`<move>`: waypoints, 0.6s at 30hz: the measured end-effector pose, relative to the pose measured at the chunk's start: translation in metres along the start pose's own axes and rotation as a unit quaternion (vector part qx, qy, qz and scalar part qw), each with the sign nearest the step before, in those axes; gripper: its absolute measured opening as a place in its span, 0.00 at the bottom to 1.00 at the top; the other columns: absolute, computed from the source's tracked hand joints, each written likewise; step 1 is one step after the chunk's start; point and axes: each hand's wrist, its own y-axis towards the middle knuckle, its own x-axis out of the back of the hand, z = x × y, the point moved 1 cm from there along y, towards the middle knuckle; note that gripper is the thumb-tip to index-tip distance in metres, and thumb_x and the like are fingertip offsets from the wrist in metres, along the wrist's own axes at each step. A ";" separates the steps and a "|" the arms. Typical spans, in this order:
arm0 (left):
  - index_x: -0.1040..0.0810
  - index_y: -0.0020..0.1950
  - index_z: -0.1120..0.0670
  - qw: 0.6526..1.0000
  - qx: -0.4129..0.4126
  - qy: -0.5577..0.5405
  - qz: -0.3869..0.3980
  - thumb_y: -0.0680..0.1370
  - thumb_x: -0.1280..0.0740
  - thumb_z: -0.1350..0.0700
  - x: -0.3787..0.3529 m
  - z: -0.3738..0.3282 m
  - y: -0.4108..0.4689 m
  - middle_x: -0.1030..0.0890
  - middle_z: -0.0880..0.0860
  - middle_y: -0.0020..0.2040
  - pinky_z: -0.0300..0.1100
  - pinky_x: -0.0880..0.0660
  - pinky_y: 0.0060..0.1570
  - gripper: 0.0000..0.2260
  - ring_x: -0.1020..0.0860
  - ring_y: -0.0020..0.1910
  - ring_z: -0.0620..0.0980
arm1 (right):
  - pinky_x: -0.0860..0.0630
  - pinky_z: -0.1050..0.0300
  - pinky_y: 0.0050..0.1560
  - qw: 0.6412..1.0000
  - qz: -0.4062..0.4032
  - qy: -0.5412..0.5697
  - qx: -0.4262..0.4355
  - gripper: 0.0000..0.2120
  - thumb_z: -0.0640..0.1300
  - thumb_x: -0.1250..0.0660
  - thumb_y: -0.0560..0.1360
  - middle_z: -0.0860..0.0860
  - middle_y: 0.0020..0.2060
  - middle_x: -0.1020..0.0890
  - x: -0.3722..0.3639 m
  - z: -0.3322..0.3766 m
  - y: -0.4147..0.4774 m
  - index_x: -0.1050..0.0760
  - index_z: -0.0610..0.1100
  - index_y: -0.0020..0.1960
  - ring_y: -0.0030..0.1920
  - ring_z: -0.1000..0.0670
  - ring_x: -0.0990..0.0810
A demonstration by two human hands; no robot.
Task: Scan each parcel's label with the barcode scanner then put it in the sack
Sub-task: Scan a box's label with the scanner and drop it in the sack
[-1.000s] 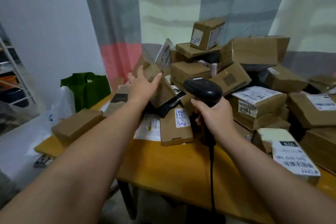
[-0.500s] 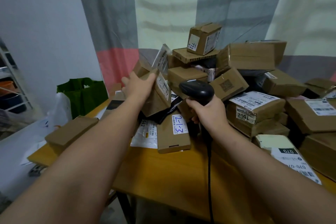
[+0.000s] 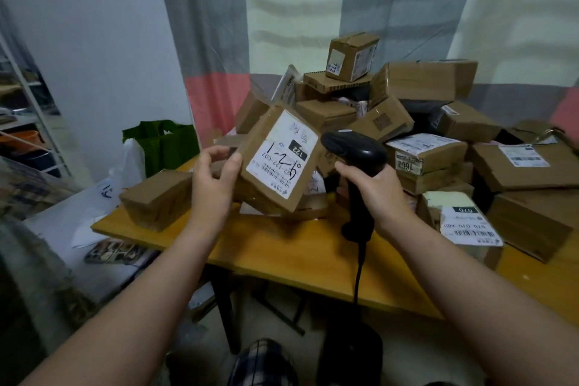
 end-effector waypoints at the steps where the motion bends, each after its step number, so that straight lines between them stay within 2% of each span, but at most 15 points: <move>1: 0.27 0.55 0.47 1.000 0.001 0.002 0.015 0.71 0.37 0.39 0.002 0.002 -0.011 0.24 0.50 0.56 0.46 0.26 0.54 0.18 0.25 0.58 0.51 | 0.22 0.59 0.49 1.000 -0.006 -0.013 0.007 0.16 0.43 0.27 0.72 0.51 0.52 0.17 0.002 -0.003 -0.009 0.23 0.46 0.60 0.53 0.52 0.20; 3: 0.27 0.50 0.46 0.998 -0.017 0.032 0.056 0.69 0.36 0.38 0.003 0.003 -0.024 0.25 0.51 0.56 0.47 0.27 0.54 0.16 0.26 0.56 0.51 | 0.26 0.54 0.60 0.999 -0.012 -0.038 0.022 0.22 0.44 0.25 0.70 0.51 0.56 0.19 0.008 -0.011 -0.024 0.24 0.46 0.63 0.59 0.51 0.22; 5: 0.28 0.47 0.45 0.989 -0.048 0.081 0.117 0.67 0.35 0.38 0.000 0.001 -0.031 0.27 0.51 0.56 0.44 0.28 0.52 0.15 0.27 0.54 0.48 | 0.29 0.53 0.63 0.998 -0.002 -0.053 0.023 0.27 0.46 0.24 0.69 0.54 0.59 0.20 0.015 -0.017 -0.038 0.27 0.48 0.67 0.61 0.53 0.24; 8: 0.29 0.49 0.49 0.957 -0.090 0.165 0.221 0.68 0.30 0.42 -0.013 -0.005 -0.039 0.31 0.47 0.52 0.34 0.34 0.47 0.17 0.31 0.49 0.36 | 0.30 0.61 0.59 0.997 0.007 -0.068 0.032 0.28 0.45 0.24 0.69 0.57 0.58 0.21 0.025 -0.027 -0.057 0.27 0.50 0.66 0.58 0.61 0.26; 11: 0.28 0.49 0.49 0.926 -0.114 0.197 0.300 0.64 0.33 0.37 -0.027 -0.002 -0.053 0.32 0.46 0.51 0.25 0.37 0.46 0.22 0.31 0.47 0.38 | 0.30 0.68 0.52 0.997 0.017 -0.075 0.031 0.21 0.42 0.25 0.70 0.62 0.52 0.21 0.032 -0.036 -0.070 0.27 0.57 0.58 0.52 0.66 0.26; 13: 0.29 0.52 0.49 0.934 -0.099 0.177 0.293 0.63 0.34 0.35 -0.028 0.008 -0.065 0.32 0.48 0.54 0.22 0.38 0.49 0.25 0.32 0.51 0.41 | 0.30 0.70 0.49 0.995 0.035 -0.090 0.022 0.18 0.42 0.26 0.71 0.63 0.50 0.21 0.033 -0.041 -0.073 0.26 0.58 0.56 0.50 0.67 0.25; 15: 0.31 0.61 0.49 0.956 -0.063 0.132 0.252 0.66 0.30 0.38 -0.025 0.016 -0.079 0.32 0.48 0.60 0.23 0.38 0.53 0.28 0.32 0.59 0.41 | 0.31 0.73 0.47 0.991 0.053 -0.119 0.023 0.18 0.43 0.26 0.72 0.63 0.50 0.21 0.031 -0.043 -0.073 0.26 0.56 0.58 0.49 0.68 0.26; 17: 0.41 0.72 0.47 0.968 -0.004 0.087 0.235 0.69 0.25 0.44 -0.022 0.027 -0.094 0.36 0.49 0.69 0.29 0.37 0.59 0.37 0.36 0.66 0.43 | 0.33 0.76 0.46 0.986 0.062 -0.153 0.029 0.20 0.44 0.26 0.72 0.60 0.53 0.21 0.027 -0.046 -0.073 0.26 0.53 0.62 0.50 0.68 0.27; 18: 0.48 0.76 0.45 0.967 0.023 0.079 0.240 0.69 0.24 0.45 -0.020 0.034 -0.102 0.40 0.49 0.73 0.34 0.38 0.64 0.44 0.38 0.70 0.44 | 0.33 0.74 0.49 0.984 0.053 -0.166 0.034 0.22 0.45 0.26 0.72 0.57 0.57 0.22 0.027 -0.049 -0.073 0.26 0.51 0.64 0.52 0.65 0.27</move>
